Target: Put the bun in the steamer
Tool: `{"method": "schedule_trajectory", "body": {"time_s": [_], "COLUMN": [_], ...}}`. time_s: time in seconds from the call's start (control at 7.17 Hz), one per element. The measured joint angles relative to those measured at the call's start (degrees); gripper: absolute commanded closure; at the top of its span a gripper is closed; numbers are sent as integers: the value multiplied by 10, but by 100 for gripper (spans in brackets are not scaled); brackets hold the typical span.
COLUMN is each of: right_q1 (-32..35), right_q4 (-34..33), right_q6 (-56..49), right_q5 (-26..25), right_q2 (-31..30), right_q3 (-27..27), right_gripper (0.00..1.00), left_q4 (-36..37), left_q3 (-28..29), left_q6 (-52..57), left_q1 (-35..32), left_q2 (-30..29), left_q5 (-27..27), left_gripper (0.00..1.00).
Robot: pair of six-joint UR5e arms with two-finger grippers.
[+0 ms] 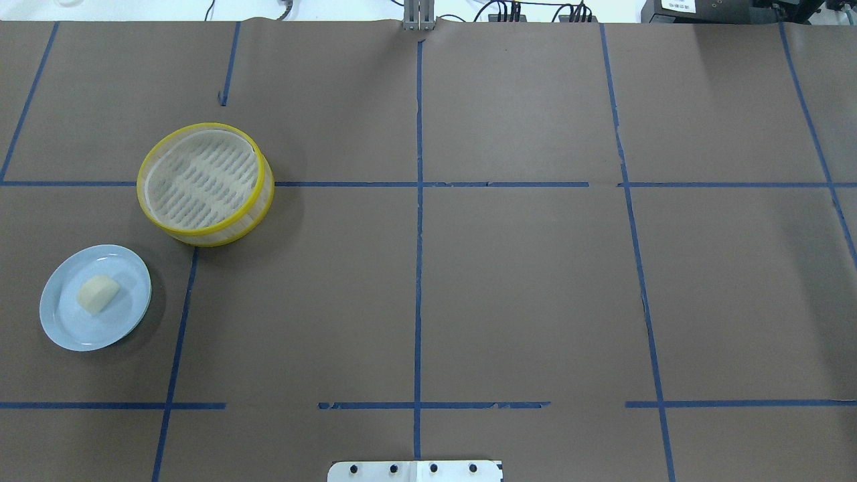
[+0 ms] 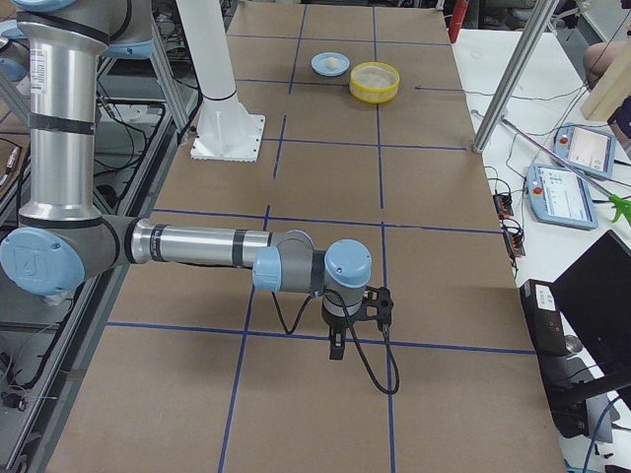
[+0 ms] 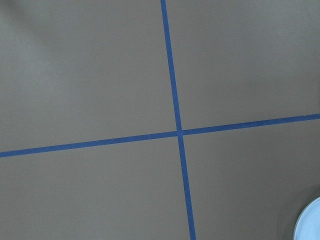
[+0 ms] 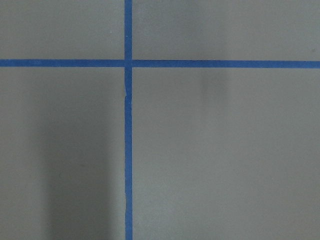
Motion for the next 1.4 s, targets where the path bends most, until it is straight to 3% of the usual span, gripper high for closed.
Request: {"method": "schedule_trajectory", "body": {"time_s": [0.56, 0.84, 1.12, 1.4], "right_q1": [0, 0, 0, 0], "right_q4": [0, 0, 0, 0], "right_q6": [0, 0, 0, 0], "right_q5": [0, 0, 0, 0], "right_q2": [0, 0, 0, 0], "right_q3": [0, 0, 0, 0], "right_gripper": [0, 0, 0, 0], "left_q4": [-4, -45, -136, -221], "left_q3": [21, 33, 36, 26], "left_q6": [-1, 0, -65, -154], "left_q1": [1, 19, 102, 184], "left_q2": [18, 18, 18, 14], "left_q5": [1, -23, -56, -10], "left_gripper": [0, 0, 0, 0]}}
